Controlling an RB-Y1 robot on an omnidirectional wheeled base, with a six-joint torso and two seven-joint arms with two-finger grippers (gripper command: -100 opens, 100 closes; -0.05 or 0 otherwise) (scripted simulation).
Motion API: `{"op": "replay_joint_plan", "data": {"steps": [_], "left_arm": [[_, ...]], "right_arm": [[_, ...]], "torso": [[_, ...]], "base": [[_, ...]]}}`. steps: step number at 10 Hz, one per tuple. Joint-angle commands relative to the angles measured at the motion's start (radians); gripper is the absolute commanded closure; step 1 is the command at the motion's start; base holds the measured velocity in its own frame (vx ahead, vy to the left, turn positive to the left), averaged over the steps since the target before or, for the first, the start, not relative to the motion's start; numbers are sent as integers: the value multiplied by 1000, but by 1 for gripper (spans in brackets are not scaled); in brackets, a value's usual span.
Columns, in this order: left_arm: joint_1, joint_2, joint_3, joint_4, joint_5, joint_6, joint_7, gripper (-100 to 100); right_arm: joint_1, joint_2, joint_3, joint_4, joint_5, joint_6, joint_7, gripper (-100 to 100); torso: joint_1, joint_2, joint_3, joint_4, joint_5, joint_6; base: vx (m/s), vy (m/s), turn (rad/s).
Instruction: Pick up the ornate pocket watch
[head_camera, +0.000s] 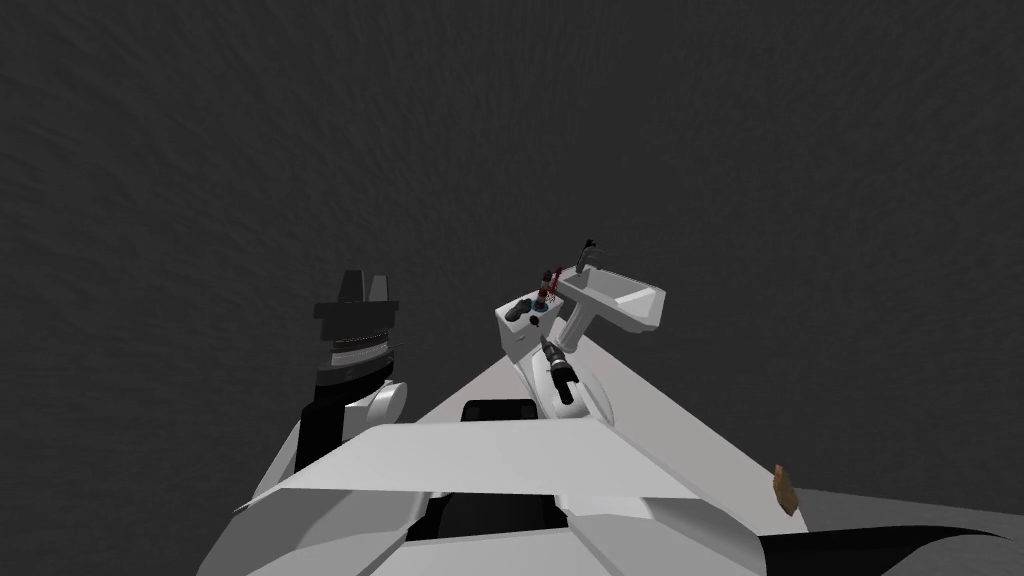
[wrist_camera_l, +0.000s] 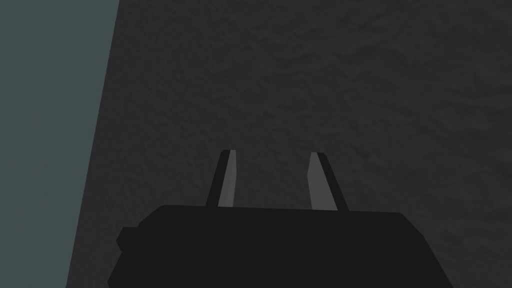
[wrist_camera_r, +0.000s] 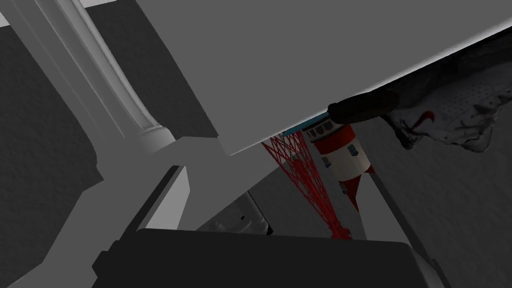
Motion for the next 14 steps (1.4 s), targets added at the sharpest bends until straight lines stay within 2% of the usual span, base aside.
{"op": "replay_joint_plan", "data": {"steps": [1,2,3,5,6,8,9,10,11,12,13,14], "left_arm": [[0,0,0,0,0,0,0,0],[0,0,0,0,0,0,0,0],[0,0,0,0,0,0,0,0],[0,0,0,0,0,0,0,0],[0,0,0,0,0,0,0,0],[0,0,0,0,0,0,0,0],[0,0,0,0,0,0,0,0],[0,0,0,0,0,0,0,0],[0,0,0,0,0,0,0,0],[0,0,0,0,0,0,0,0],[0,0,0,0,0,0,0,0],[0,0,0,0,0,0,0,0]], "right_arm": [[-3,6,20,50,50,50,11,-100],[-3,6,20,60,68,59,11,-100],[-10,8,43,109,117,83,22,-100],[-10,8,43,109,121,117,22,-100],[-18,10,66,159,171,150,32,-100],[-18,10,66,159,176,177,32,-100],[-26,11,89,210,231,211,42,-100],[-26,11,89,210,231,237,42,-100],[-33,13,113,247,281,268,52,-100],[-33,13,113,262,287,302,52,-100],[-41,15,136,299,321,330,61,-100],[-41,15,136,315,342,362,61,-100]], "torso": [[0,0,0,0,0,0],[0,-1,-1,0,0,-1],[-2,-2,-1,0,0,0],[-1,0,0,0,0,0],[1,0,0,0,0,0],[-1,-1,0,0,0,0],[0,0,0,0,0,0],[0,0,0,0,0,0],[0,0,0,0,0,0],[0,0,0,0,0,0],[0,0,0,0,0,0],[-1,0,0,0,0,0]], "base": [[28,-20,210],[41,-48,105],[-7,-28,170],[3,-19,47],[7,-12,180],[3,-27,44],[1,-17,198],[1,-20,113],[-4,-22,205],[-3,-23,94],[9,-27,191],[10,-26,96]]}}
